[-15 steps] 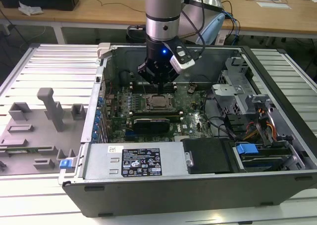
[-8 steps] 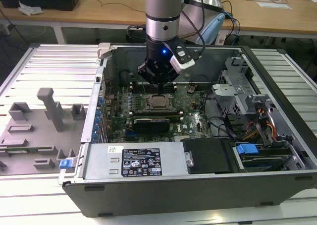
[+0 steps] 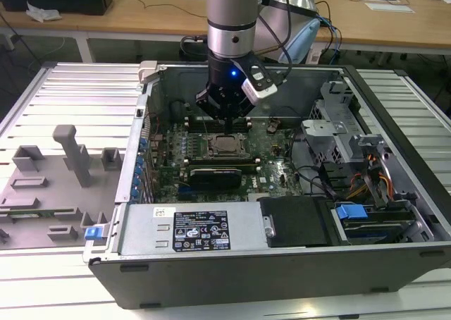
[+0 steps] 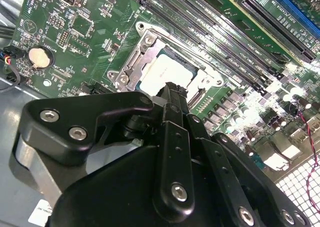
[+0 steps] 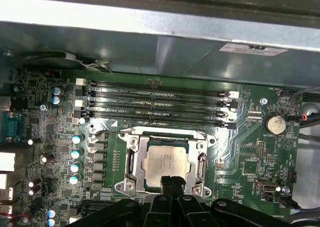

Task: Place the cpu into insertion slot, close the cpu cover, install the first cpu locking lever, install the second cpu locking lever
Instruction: 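Install the first cpu locking lever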

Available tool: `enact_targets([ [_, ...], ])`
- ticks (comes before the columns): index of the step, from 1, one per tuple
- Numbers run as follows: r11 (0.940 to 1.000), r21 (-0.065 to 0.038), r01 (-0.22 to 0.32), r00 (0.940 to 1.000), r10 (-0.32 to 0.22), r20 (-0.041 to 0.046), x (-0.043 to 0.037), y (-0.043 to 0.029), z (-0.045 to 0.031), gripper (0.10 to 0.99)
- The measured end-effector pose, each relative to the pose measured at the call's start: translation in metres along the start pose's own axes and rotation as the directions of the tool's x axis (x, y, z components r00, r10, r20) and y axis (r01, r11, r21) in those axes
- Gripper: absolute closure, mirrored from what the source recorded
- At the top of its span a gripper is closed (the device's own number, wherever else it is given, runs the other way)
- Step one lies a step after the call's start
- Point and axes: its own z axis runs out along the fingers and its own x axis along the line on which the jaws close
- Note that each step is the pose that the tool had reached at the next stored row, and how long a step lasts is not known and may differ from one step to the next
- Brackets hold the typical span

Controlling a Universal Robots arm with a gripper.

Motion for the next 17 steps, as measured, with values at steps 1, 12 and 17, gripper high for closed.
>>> enact_targets([
  [1, 1.0, 0.0, 0.0, 1.0, 0.0, 0.0, 0.0, 0.0, 0.0, 0.98],
  [12, 1.0, 0.0, -0.001, 1.0, 0.001, 0.0001, 0.0283, 0.0032, -0.0013, 0.98],
  [17, 1.0, 0.0, -0.002, 1.0, 0.002, 0.0001, 0.0456, 0.0049, -0.0021, 0.98],
])
